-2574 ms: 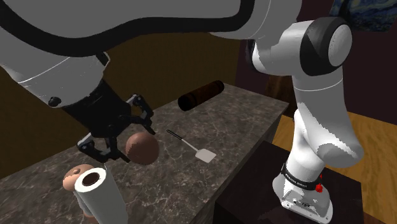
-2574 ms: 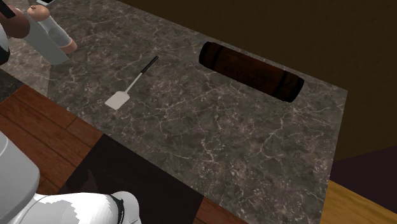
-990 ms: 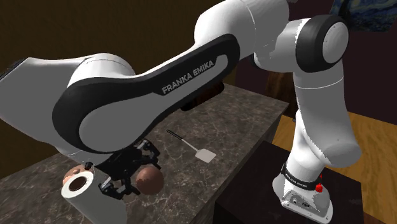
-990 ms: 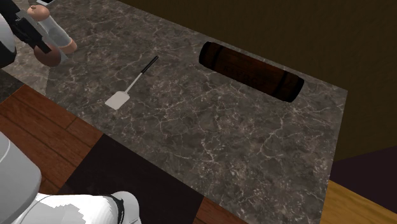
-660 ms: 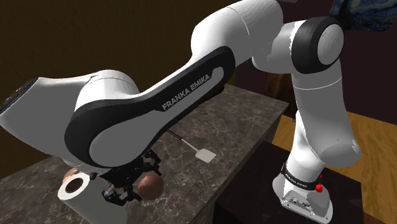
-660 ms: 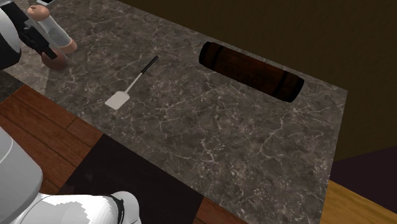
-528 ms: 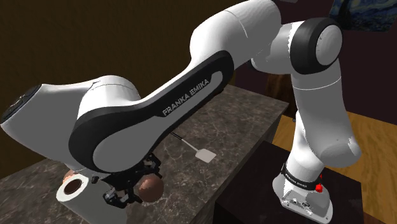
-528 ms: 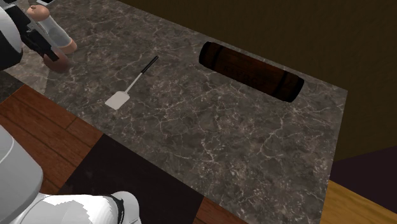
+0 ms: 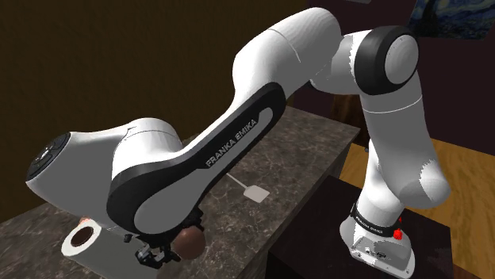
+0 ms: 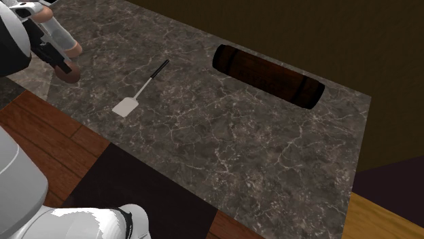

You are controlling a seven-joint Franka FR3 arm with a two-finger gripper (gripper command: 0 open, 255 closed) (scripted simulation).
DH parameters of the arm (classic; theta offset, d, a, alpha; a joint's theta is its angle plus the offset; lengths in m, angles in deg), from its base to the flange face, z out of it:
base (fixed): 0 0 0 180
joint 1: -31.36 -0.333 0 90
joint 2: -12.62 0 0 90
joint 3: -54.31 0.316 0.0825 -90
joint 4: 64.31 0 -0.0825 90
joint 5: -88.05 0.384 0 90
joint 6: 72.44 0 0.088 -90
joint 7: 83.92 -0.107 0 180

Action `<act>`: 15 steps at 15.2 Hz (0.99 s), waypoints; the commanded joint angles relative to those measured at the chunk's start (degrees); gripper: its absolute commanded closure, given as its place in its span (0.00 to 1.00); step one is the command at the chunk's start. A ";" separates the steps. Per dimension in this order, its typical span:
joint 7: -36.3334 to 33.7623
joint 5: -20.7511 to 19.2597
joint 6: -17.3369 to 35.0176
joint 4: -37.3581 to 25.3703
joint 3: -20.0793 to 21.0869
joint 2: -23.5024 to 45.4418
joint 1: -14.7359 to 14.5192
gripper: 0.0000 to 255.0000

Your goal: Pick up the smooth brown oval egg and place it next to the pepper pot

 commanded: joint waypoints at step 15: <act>-0.02 -0.17 -1.28 -2.00 0.00 1.12 -0.60 0.00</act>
